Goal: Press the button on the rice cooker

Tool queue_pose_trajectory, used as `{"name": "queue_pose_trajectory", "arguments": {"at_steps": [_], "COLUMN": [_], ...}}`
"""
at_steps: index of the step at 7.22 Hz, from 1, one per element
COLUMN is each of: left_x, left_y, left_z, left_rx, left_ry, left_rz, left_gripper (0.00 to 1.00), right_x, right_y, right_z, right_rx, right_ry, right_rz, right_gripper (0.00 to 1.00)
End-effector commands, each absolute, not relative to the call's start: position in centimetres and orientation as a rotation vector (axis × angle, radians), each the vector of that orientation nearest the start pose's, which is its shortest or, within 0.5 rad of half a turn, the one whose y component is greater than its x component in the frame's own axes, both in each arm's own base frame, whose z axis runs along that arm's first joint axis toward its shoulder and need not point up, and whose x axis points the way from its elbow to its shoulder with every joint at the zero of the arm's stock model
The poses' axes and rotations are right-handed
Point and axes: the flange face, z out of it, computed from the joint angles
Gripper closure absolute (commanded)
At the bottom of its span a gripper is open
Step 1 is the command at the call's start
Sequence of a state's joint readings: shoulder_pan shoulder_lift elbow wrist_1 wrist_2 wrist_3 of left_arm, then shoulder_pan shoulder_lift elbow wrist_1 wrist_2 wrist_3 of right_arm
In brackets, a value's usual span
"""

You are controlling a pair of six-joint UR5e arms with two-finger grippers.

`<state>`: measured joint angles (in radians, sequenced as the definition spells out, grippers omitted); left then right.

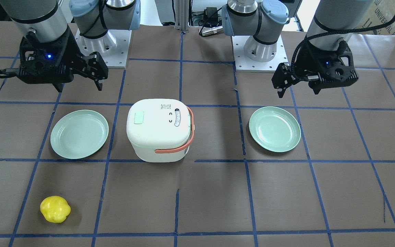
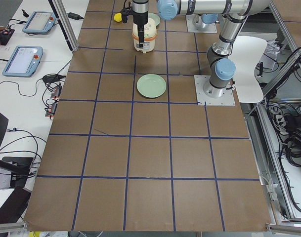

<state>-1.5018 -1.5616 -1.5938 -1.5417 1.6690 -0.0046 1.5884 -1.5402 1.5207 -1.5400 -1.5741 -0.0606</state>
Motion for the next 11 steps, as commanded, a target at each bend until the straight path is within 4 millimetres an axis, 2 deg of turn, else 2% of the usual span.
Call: {"name": "queue_pose_trajectory", "arguments": {"at_steps": [1, 2, 3, 4, 5, 6, 7, 8, 9, 11], "left_x": [-8.9, -8.9, -8.9, -8.9, -8.9, -8.9, -8.9, -8.9, -8.9, -8.9], "left_y": [-49.7, -49.7, -49.7, -49.7, -49.7, -49.7, -49.7, -49.7, -49.7, -49.7], "left_z": [48.4, 48.4, 48.4, 48.4, 48.4, 48.4, 48.4, 48.4, 48.4, 48.4], "left_rx": [-0.113, -0.113, -0.113, -0.113, -0.111, -0.111, -0.113, -0.113, -0.113, -0.113], "left_ry": [3.041, 3.041, 3.041, 3.041, 3.041, 3.041, 3.041, 3.041, 3.041, 3.041], "left_rz": [-0.019, -0.019, -0.019, -0.019, -0.018, -0.018, -0.019, -0.019, -0.019, -0.019], "left_gripper": [0.0, 0.0, 0.0, 0.0, 0.0, 0.0, 0.0, 0.0, 0.0, 0.0], "right_x": [14.2, 14.4, 14.8, 15.2, 18.3, 20.3, 20.8, 21.4, 22.1, 23.0], "right_y": [-50.3, -49.6, -49.2, -48.9, -47.7, -47.1, -48.5, -49.6, -49.6, -50.1], "right_z": [48.8, 48.0, 47.7, 47.6, 48.6, 47.7, 45.5, 44.3, 42.1, 40.3], "right_rx": [-0.104, -0.088, -0.035, -0.024, -0.103, -0.133, -0.06, -0.074, -0.086, -0.111], "right_ry": [3.141, 3.121, 3.111, 3.102, 3.06, 3.058, 3.064, 3.063, 3.064, 3.068], "right_rz": [0.034, 0.064, 0.077, 0.092, 0.063, 0.088, 0.117, 0.085, 0.149, 0.018], "right_gripper": [0.01, 0.1, 0.52, 0.88, 0.94, 0.95, 0.95, 0.95, 0.96, 0.96]}}
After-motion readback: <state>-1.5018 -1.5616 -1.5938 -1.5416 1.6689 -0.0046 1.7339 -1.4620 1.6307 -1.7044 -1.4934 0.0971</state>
